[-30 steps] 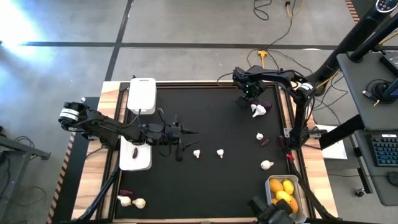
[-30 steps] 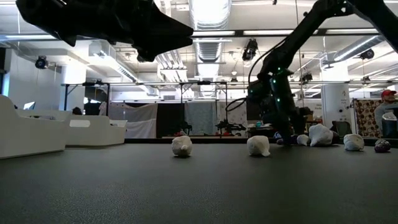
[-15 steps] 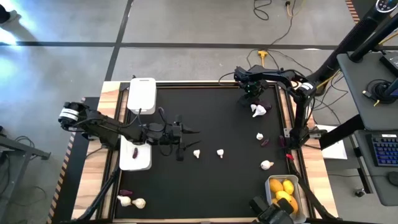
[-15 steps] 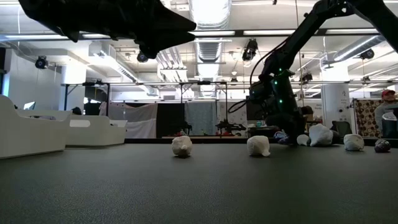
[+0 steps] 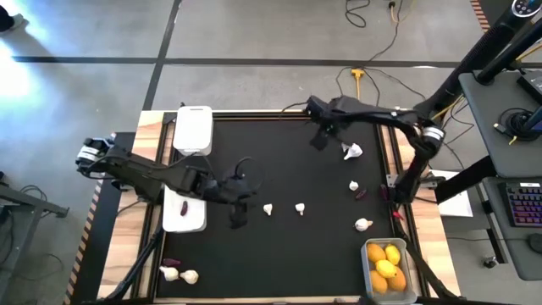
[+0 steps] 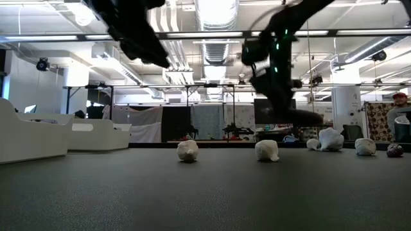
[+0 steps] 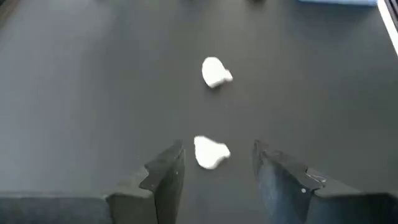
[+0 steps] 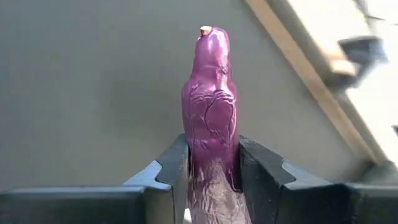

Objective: Sort produce into baskets
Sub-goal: Put the eggplant into the bottom white bin

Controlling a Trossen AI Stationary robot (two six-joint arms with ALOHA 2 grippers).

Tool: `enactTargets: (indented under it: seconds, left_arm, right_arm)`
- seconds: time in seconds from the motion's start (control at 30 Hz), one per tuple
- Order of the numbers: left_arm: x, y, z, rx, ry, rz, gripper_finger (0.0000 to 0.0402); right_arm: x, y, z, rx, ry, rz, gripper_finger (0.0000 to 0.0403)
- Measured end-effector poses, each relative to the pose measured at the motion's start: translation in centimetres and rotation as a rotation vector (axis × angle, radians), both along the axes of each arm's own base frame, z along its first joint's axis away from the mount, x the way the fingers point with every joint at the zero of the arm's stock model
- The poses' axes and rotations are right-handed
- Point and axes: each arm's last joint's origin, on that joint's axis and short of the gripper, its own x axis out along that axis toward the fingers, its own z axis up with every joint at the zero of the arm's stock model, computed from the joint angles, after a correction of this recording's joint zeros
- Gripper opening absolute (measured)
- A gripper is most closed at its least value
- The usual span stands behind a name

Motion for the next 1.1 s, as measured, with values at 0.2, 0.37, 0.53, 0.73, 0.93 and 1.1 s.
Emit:
enactTargets:
  seconds: [0.2, 0.37, 0.53, 0.73, 0.93, 1.1]
  left_arm:
    - [-1.9, -1.4, -1.3, -0.051, 0.182, 0.057, 0.0169]
    - [-2.2, -1.9, -1.4, -0.073, 0.180, 0.098, 0.0169]
    - [-2.5, -1.8, -1.2, -0.026, 0.198, 0.116, 0.0169]
    - [-2.9, -1.7, -1.4, 0.071, 0.187, 0.136, 0.0176]
    - [-2.7, -1.3, -2.1, 0.181, 0.116, 0.176, 0.0212]
    - [-2.1, -1.5, -2.7, 0.140, 0.013, 0.172, 0.0251]
  right_arm:
    - [4.0, 9.0, 1.6, 0.019, -0.245, 0.252, 0.0107]
    - [7.2, 14.7, 0.5, -0.003, -0.360, 0.461, 0.0108]
    - [9.8, 17.1, -2.2, -0.054, -0.401, 0.526, 0.0109]
    - [12.7, 18.4, -5.7, -0.105, -0.463, 0.607, 0.0115]
    - [14.2, 17.6, -10.2, -0.127, -0.445, 0.532, 0.0151]
    - [14.5, 18.0, -10.4, -0.116, -0.489, 0.499, 0.0207]
